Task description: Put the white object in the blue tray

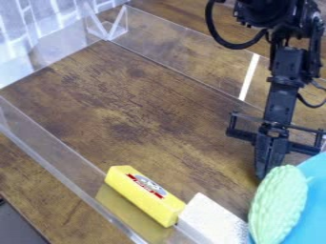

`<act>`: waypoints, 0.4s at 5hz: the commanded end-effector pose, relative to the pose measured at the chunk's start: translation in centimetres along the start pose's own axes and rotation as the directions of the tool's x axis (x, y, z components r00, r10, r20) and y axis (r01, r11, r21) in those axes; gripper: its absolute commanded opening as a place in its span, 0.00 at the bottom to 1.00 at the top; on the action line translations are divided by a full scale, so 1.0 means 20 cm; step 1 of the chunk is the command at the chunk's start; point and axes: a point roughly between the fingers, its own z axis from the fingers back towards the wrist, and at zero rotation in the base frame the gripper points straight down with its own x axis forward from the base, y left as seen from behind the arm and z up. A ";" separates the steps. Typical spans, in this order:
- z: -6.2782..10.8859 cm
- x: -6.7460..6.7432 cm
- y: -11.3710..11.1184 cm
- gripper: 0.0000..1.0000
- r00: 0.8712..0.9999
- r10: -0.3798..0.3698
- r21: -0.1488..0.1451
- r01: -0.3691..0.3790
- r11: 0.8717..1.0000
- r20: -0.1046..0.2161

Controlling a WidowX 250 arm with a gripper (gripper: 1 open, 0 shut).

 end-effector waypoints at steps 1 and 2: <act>0.14 -0.09 -0.03 0.00 0.998 -0.014 -0.024 0.016 1.000 0.057; 0.16 -0.13 -0.03 0.00 0.999 -0.010 -0.023 0.011 1.000 0.054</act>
